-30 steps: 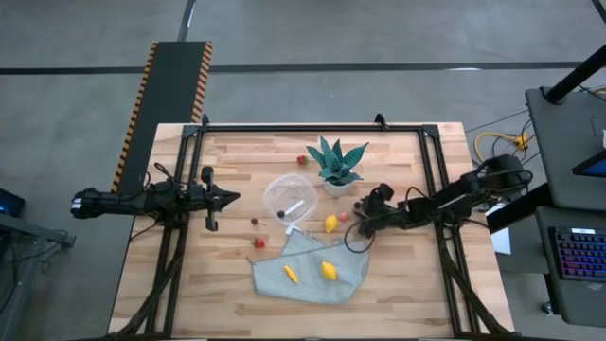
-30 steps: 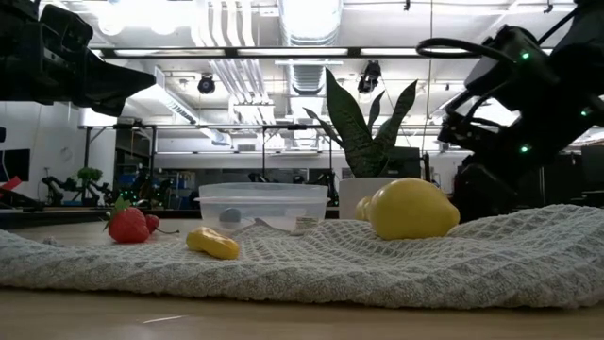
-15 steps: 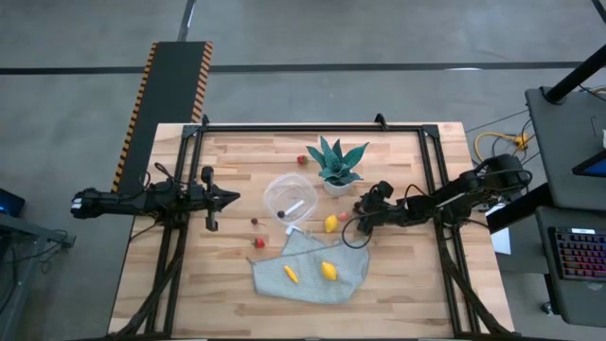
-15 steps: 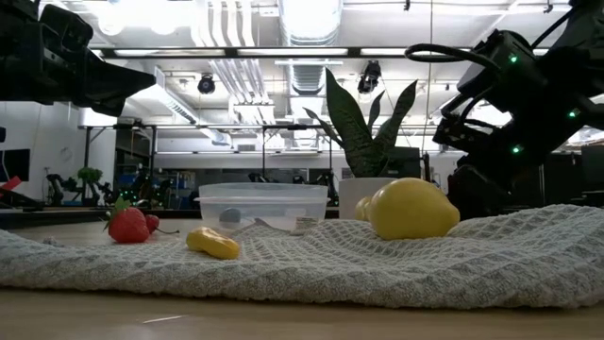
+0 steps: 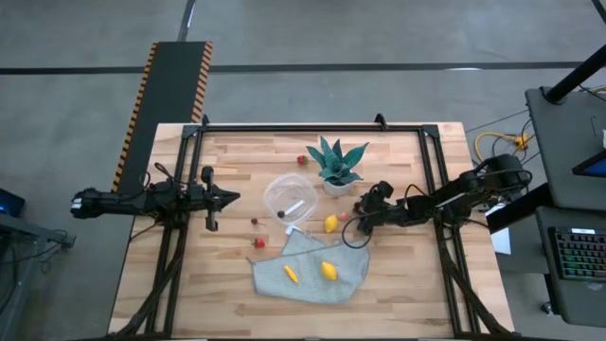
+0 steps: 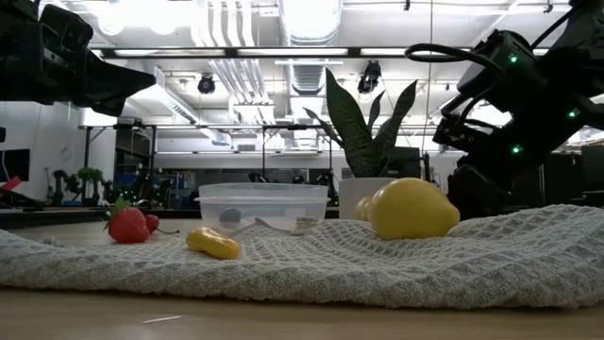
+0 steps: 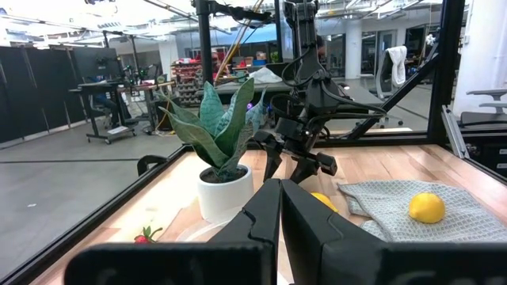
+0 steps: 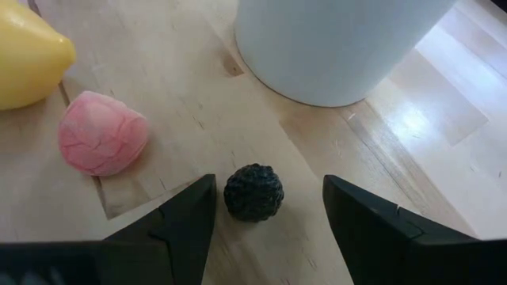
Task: Pick and placing Produce into tupperware
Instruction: Put the blackberry into the container
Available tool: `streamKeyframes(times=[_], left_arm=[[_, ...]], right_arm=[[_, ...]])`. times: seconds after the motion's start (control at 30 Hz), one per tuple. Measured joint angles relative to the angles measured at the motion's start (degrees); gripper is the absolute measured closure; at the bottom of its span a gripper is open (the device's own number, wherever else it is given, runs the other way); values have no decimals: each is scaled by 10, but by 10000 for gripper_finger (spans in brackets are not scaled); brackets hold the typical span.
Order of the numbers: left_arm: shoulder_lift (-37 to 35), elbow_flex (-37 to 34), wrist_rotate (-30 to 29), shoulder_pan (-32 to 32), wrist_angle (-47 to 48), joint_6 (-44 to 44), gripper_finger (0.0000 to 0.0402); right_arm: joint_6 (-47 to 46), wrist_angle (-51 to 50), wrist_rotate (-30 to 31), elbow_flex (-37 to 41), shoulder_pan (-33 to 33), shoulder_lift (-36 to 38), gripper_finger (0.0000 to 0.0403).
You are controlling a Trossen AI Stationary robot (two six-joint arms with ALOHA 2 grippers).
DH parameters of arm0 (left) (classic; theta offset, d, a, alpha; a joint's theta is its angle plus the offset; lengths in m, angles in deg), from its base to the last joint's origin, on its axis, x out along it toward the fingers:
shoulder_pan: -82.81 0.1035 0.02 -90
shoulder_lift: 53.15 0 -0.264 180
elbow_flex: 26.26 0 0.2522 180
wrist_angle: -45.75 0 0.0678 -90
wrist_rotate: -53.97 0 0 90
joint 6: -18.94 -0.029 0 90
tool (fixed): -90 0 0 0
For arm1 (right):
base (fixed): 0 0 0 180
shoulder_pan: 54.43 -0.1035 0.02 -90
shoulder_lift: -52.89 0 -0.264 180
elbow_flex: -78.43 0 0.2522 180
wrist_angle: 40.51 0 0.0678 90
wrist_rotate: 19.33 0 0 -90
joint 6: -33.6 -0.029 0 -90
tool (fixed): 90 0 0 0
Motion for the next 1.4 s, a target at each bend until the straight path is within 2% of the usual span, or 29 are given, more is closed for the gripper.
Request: streamKeyframes(times=[0.27, 0.87, 1.4], left_arm=[[0, 0, 0, 0, 0, 0, 402], [0, 0, 0, 0, 0, 0, 402], [0, 0, 0, 0, 0, 0, 402]], right_arm=[[0, 2, -9, 0, 0, 0, 200], [0, 1, -15, 0, 0, 0, 309], [0, 2, -15, 0, 0, 1, 322]])
